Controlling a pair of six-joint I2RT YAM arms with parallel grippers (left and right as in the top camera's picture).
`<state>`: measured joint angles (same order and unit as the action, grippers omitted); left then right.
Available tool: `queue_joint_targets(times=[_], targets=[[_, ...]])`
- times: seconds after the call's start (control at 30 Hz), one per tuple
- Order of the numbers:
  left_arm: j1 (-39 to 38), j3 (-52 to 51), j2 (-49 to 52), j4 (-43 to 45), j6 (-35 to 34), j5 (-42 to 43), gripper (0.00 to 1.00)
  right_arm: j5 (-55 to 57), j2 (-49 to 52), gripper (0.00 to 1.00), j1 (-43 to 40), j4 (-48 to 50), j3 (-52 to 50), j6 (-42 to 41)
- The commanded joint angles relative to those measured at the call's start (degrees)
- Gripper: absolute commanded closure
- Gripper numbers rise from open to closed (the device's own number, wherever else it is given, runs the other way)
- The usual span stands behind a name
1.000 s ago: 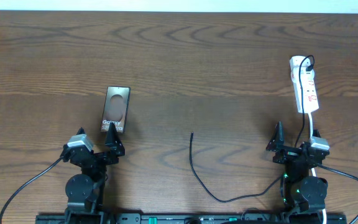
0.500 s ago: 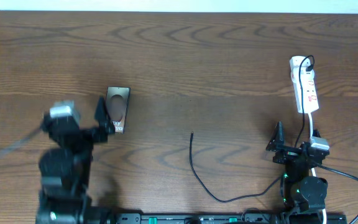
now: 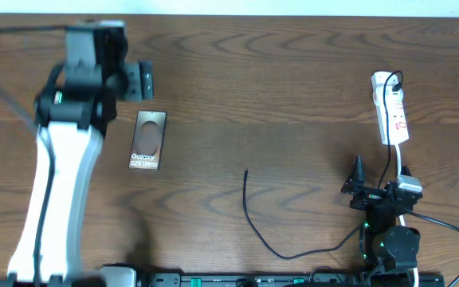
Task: Plug charger to phone and switch on socket
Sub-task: 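Move the left gripper over the Galaxy phone and lower toward it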
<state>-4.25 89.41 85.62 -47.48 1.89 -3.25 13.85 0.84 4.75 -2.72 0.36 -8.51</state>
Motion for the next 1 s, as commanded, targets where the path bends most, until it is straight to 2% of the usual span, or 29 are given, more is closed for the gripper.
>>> queue_joint_targets(times=[0.0,0.07,0.47,0.5,0.53,0.57,0.6,0.63,0.67,0.7,0.97], targets=[[-0.04,5.22,5.90,-3.52,1.79,2.49,0.09,0.39,-0.42,0.01,0.50,-0.26,-0.04,0.44],[0.00,5.22,8.76,-5.25,1.79,4.70,0.09,0.39,-0.42,0.01,0.50,-0.26,-0.04,0.46],[0.00,4.90,18.14,-10.75,1.75,4.74,0.08,0.39,-0.42,0.01,0.50,-0.26,-0.04,0.44],[0.00,4.79,18.49,-10.78,1.75,4.74,0.11,0.39,-0.42,0.01,0.50,-0.26,-0.04,0.44],[0.00,4.79,18.67,-10.73,1.77,4.70,0.31,0.39,-0.42,0.01,0.50,-0.26,-0.04,0.44],[0.00,4.79,18.84,-10.71,1.75,4.72,0.43,0.39,-0.42,0.01,0.50,-0.26,-0.04,0.44],[0.00,4.79,18.86,-10.58,1.75,4.72,0.43,0.39,-0.42,0.01,0.50,-0.26,-0.04,0.44],[0.00,4.79,18.86,-10.49,1.75,4.72,0.37,0.39,-0.42,0.01,0.50,-0.26,-0.04,0.44],[-0.02,4.79,18.86,-10.51,1.75,4.72,0.10,0.39,-0.42,0.01,0.50,-0.26,-0.04,0.44],[-0.02,4.79,18.86,-10.54,1.75,4.72,0.00,0.39,-0.42,0.01,0.50,-0.26,-0.04,0.44],[0.11,3.45,19.02,-10.71,1.77,4.70,0.01,0.39,-0.42,0.01,0.50,-0.26,-0.04,0.44]])
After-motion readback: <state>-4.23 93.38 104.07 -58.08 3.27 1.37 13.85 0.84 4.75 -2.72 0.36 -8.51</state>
